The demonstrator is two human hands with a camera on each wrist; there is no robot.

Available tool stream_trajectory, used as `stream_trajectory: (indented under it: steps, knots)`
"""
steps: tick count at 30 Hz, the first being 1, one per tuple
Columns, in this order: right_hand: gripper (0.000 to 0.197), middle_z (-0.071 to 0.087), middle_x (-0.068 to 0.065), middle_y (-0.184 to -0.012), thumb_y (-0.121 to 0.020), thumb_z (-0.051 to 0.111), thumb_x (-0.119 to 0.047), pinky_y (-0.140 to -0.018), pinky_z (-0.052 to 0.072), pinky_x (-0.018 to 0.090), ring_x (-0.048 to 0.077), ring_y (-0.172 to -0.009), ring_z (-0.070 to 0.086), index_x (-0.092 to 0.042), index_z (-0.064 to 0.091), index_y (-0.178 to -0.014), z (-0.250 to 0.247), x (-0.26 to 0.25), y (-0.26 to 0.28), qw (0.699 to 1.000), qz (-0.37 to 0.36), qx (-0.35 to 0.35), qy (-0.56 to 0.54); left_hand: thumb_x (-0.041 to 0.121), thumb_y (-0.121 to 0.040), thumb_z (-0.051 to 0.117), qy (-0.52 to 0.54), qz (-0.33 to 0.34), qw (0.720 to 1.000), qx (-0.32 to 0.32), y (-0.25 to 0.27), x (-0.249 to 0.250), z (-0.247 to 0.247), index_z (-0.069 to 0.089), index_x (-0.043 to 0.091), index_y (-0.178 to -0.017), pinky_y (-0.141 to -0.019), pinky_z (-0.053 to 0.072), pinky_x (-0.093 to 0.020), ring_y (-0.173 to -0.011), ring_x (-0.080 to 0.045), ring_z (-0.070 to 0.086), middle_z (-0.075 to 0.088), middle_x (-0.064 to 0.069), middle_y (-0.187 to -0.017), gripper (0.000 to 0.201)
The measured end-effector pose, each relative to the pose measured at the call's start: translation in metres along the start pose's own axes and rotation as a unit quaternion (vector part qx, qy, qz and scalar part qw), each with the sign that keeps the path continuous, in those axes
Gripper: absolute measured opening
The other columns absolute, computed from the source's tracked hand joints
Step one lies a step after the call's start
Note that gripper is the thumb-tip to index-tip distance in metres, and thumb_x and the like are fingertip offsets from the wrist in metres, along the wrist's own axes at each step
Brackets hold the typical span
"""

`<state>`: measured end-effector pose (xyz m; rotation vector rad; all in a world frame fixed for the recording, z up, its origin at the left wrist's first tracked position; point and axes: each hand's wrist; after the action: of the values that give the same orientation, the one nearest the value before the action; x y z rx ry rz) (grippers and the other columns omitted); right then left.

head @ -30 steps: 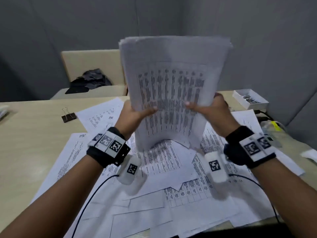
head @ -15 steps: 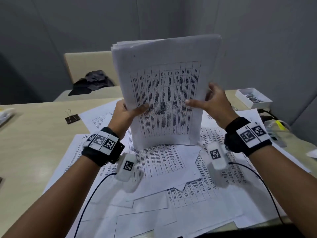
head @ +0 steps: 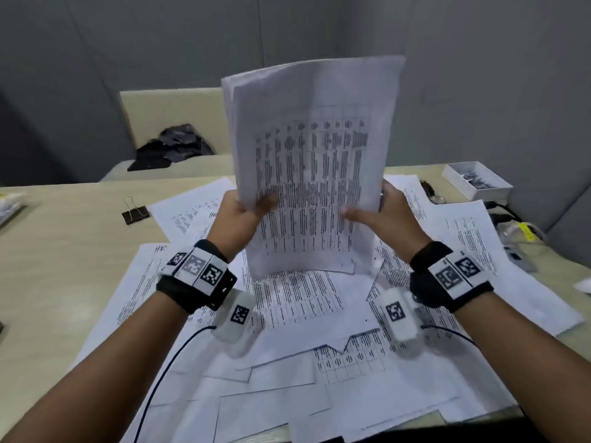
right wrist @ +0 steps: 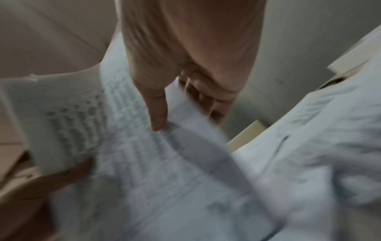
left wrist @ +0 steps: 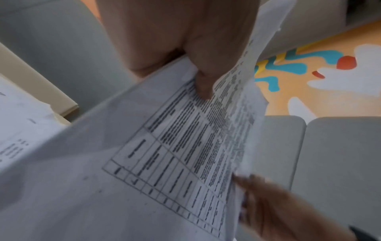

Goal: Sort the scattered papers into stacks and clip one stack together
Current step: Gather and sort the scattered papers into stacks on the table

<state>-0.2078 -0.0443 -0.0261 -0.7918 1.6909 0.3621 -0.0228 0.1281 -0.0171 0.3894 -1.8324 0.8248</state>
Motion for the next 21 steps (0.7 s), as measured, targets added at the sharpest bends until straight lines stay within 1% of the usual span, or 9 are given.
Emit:
stream_trajectory:
  steps: [3,6,9,11,13,15,17,19,21]
  knots:
    - [0.044,0.075,0.001,-0.093,-0.079,0.081,-0.015,-0.084,0.057,0.04,0.018,-0.091,0.071,-0.015,0.058,-0.116,-0.022,0.019,-0.003,0.996,0.064,-0.008,0.062,0.014,-0.092,0.065,-0.056,0.003,0.995,0.082,-0.005,-0.001,-0.012,0.07,-0.005,-0.093,-0.059,0.05,-0.02,-0.066,-0.011,0.058,0.064,-0.011,-0.085,0.02]
    - [0.031,0.073,0.008,-0.097,-0.082,0.079,-0.021,-0.082,0.059,0.039,0.021,-0.085,0.071,-0.014,0.064,-0.108,-0.04,0.038,-0.005,0.969,0.15,-0.025,0.192,0.02,-0.093,0.065,-0.081,-0.052,0.987,0.125,-0.014,-0.004,-0.035,0.062,-0.01,-0.079,-0.051,0.044,-0.03,-0.054,-0.018,0.051,0.055,-0.012,-0.068,0.033]
    - [0.018,0.075,0.012,-0.081,-0.088,0.073,-0.02,-0.067,0.06,0.034,0.023,-0.071,0.073,-0.003,0.069,-0.094,-0.04,0.042,0.005,0.941,0.225,-0.07,0.242,0.019,-0.094,0.061,-0.132,-0.132,0.979,0.085,-0.013,-0.014,-0.062,0.059,-0.007,-0.082,-0.037,0.039,-0.024,-0.045,-0.021,0.046,0.049,-0.013,-0.06,0.03]
    - [0.014,0.074,0.007,-0.074,-0.088,0.072,-0.019,-0.057,0.055,0.026,0.017,-0.063,0.07,-0.006,0.07,-0.087,-0.033,0.038,0.013,0.944,0.188,-0.076,0.26,0.015,-0.094,0.06,-0.182,-0.167,0.968,0.051,-0.006,-0.025,-0.08,0.06,-0.008,-0.083,-0.04,0.041,-0.025,-0.049,-0.022,0.047,0.05,-0.013,-0.061,0.025]
    - [0.01,0.072,0.001,-0.08,-0.087,0.073,-0.021,-0.054,0.05,0.02,0.013,-0.066,0.067,-0.011,0.07,-0.089,-0.023,0.032,0.014,0.951,0.12,-0.077,0.275,0.014,-0.093,0.062,-0.221,-0.205,0.953,0.034,0.0,-0.036,-0.095,0.059,-0.002,-0.076,-0.051,0.043,-0.03,-0.052,-0.023,0.048,0.051,-0.011,-0.06,0.023]
    - [0.018,0.07,-0.001,-0.094,-0.086,0.075,-0.025,-0.059,0.05,0.019,0.011,-0.077,0.066,-0.014,0.071,-0.099,-0.01,0.031,0.009,0.955,0.097,-0.093,0.266,0.013,-0.093,0.062,-0.24,-0.243,0.939,0.026,0.006,-0.049,-0.105,0.058,0.002,-0.073,-0.055,0.044,-0.029,-0.053,-0.023,0.049,0.052,-0.011,-0.06,0.023]
    - [0.035,0.066,0.002,-0.11,-0.085,0.075,-0.027,-0.076,0.054,0.026,0.014,-0.091,0.064,-0.014,0.065,-0.116,0.006,0.034,-0.001,0.957,0.106,-0.106,0.25,0.013,-0.093,0.063,-0.263,-0.283,0.922,0.014,0.011,-0.059,-0.108,0.057,0.001,-0.072,-0.058,0.045,-0.03,-0.055,-0.024,0.052,0.053,-0.013,-0.06,0.024]
    - [0.054,0.06,0.007,-0.121,-0.085,0.075,-0.027,-0.088,0.057,0.037,0.023,-0.102,0.065,-0.012,0.054,-0.132,0.025,0.037,-0.011,0.958,0.133,-0.123,0.221,0.01,-0.093,0.062,-0.256,-0.319,0.912,-0.002,0.018,-0.066,-0.104,0.055,-0.001,-0.07,-0.048,0.044,-0.027,-0.044,-0.022,0.051,0.05,-0.013,-0.057,0.026]
    - [0.074,0.057,0.007,-0.13,-0.077,0.08,-0.032,-0.09,0.055,0.038,0.027,-0.11,0.063,-0.009,0.046,-0.138,0.043,0.037,-0.02,0.958,0.174,-0.127,0.189,0.009,-0.095,0.06,-0.219,-0.353,0.909,-0.016,0.025,-0.07,-0.098,0.055,-0.003,-0.077,-0.032,0.037,-0.019,-0.028,-0.014,0.045,0.046,-0.011,-0.056,0.022]
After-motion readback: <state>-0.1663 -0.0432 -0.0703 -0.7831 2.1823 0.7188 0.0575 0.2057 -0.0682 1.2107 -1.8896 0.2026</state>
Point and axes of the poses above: each hand's wrist, its own y-axis away from the middle knuckle, its own z-axis out of the palm, x = y × z
